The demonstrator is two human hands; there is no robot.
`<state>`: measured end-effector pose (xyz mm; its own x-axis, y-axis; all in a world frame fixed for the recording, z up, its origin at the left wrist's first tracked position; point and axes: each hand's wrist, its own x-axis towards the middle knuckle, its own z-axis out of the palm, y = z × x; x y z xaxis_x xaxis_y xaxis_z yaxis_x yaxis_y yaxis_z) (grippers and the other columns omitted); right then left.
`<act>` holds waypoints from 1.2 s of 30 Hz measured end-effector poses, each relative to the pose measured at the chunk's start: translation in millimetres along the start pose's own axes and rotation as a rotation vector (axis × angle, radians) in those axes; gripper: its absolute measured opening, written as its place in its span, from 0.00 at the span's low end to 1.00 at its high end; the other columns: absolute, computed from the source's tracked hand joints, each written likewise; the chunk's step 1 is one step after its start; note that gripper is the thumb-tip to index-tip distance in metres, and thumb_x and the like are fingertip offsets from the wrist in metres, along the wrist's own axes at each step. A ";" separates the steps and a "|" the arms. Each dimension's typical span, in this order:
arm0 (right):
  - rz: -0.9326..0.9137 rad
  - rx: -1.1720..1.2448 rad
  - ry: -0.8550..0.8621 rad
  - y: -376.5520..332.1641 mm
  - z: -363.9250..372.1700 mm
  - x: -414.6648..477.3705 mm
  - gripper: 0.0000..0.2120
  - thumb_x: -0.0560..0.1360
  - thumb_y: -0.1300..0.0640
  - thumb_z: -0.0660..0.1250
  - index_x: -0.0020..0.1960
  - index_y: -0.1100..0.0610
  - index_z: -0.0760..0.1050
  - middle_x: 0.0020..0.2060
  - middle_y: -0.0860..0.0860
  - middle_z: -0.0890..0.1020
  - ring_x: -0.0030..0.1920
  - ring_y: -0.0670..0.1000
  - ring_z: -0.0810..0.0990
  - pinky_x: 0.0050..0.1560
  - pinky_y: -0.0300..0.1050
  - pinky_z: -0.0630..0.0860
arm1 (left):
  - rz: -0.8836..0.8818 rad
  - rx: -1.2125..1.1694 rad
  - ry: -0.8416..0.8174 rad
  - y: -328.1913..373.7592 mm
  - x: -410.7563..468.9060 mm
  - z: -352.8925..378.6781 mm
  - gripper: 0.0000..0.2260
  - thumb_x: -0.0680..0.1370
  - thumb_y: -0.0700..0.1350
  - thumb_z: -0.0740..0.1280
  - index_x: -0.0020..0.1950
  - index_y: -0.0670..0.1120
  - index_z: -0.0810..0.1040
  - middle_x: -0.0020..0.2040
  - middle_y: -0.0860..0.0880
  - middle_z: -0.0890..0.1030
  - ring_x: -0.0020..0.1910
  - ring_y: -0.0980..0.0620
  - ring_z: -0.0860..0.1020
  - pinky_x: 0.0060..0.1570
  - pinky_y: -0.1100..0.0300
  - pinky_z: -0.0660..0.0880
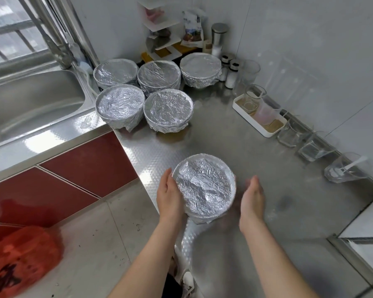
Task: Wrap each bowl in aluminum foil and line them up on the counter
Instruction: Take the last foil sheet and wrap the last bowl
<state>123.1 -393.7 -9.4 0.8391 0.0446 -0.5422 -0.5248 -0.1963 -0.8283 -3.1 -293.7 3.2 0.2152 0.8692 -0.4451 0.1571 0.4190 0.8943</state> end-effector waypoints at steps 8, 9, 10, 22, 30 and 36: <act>0.339 0.415 -0.191 37.1 -6.9 -57.2 0.20 0.80 0.40 0.55 0.62 0.51 0.75 0.53 0.50 0.81 0.53 0.51 0.79 0.51 0.49 0.76 | 0.130 0.181 -0.107 1.0 -16.9 -12.9 0.14 0.83 0.44 0.58 0.47 0.63 0.75 0.42 0.66 0.79 0.42 0.72 0.76 0.43 0.69 0.70; 0.320 0.425 -0.203 34.4 -0.8 -59.2 0.19 0.80 0.40 0.55 0.60 0.50 0.76 0.52 0.50 0.81 0.52 0.52 0.80 0.54 0.51 0.76 | 0.139 0.199 -0.100 -0.9 -17.6 -16.1 0.15 0.83 0.44 0.58 0.47 0.63 0.75 0.42 0.66 0.79 0.42 0.72 0.76 0.44 0.68 0.70; 0.293 0.422 -0.210 33.5 1.4 -56.6 0.18 0.81 0.40 0.55 0.59 0.49 0.75 0.53 0.51 0.81 0.53 0.53 0.80 0.58 0.54 0.76 | 0.142 0.214 -0.098 -4.2 -18.4 -15.1 0.15 0.83 0.44 0.57 0.48 0.63 0.76 0.42 0.66 0.79 0.42 0.72 0.75 0.44 0.66 0.71; 0.247 0.401 -0.200 12.3 18.4 -36.0 0.15 0.81 0.43 0.56 0.59 0.51 0.74 0.54 0.52 0.81 0.56 0.56 0.80 0.62 0.59 0.74 | 0.061 0.147 -0.159 7.6 -9.6 -4.7 0.12 0.83 0.43 0.57 0.51 0.57 0.77 0.44 0.57 0.81 0.42 0.63 0.78 0.39 0.72 0.72; 0.217 0.426 -0.205 -26.6 43.0 19.2 0.20 0.80 0.42 0.54 0.61 0.52 0.76 0.54 0.52 0.82 0.53 0.51 0.80 0.47 0.46 0.77 | 0.071 0.167 -0.242 30.8 35.3 30.0 0.09 0.82 0.45 0.61 0.51 0.59 0.77 0.32 0.54 0.74 0.31 0.58 0.72 0.38 0.60 0.70; 0.142 0.434 -0.106 -66.5 65.3 57.5 0.15 0.81 0.45 0.56 0.59 0.53 0.73 0.47 0.48 0.81 0.45 0.46 0.80 0.42 0.42 0.75 | 0.021 0.107 -0.270 45.2 73.9 70.1 0.08 0.77 0.51 0.65 0.51 0.65 0.77 0.31 0.56 0.77 0.33 0.53 0.75 0.42 0.49 0.75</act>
<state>196.9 -314.1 5.3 0.7471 0.1512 -0.6473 -0.6639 0.2189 -0.7151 87.5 -228.9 7.4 0.4661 0.7700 -0.4358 0.2479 0.3592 0.8997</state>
